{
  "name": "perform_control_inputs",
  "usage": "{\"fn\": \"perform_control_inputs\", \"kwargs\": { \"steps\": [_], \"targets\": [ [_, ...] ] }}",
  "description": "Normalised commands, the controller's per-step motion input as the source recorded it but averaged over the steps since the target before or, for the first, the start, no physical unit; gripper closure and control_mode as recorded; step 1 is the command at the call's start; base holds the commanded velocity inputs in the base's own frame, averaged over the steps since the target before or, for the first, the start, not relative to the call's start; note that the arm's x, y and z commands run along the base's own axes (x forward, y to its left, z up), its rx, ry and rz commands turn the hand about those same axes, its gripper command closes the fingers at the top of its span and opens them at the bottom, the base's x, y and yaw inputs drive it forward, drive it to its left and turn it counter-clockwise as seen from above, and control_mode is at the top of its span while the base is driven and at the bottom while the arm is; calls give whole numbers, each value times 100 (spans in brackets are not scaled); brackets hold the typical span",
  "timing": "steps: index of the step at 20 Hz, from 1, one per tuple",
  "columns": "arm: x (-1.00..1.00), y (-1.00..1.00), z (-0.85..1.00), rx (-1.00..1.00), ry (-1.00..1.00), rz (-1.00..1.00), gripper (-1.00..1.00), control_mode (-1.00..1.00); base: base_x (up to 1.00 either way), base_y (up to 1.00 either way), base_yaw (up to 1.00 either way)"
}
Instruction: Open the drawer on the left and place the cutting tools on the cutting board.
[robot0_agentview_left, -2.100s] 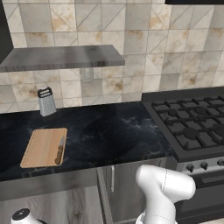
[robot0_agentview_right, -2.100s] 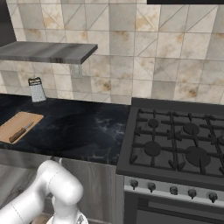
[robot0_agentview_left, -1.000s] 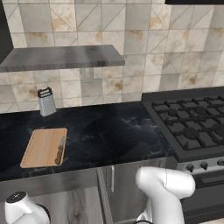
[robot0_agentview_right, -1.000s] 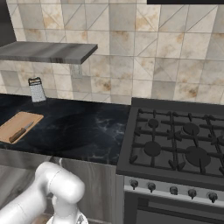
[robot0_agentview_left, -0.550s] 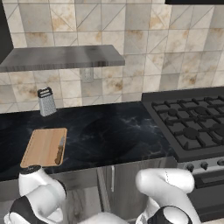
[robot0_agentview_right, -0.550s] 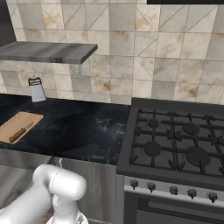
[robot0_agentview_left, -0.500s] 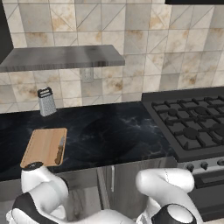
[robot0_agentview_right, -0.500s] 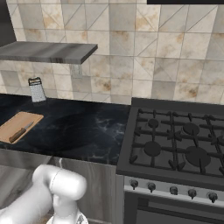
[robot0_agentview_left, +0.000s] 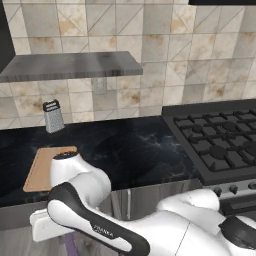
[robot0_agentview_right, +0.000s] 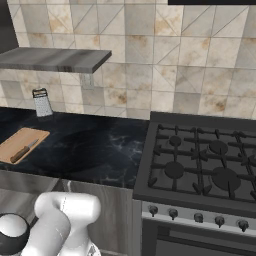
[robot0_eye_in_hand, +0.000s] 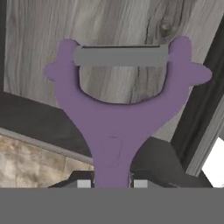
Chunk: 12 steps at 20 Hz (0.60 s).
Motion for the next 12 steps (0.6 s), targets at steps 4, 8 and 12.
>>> {"fn": "perform_control_inputs", "kwargs": {
  "steps": [4,8,12],
  "targets": [
    [12,-48,97,2,-3,11,100,-100,0,0,0],
    [47,-46,80,0,-14,4,100,-100,0,0,0],
    [58,-35,68,0,-18,0,100,-100,0,0,0]
  ]
}}
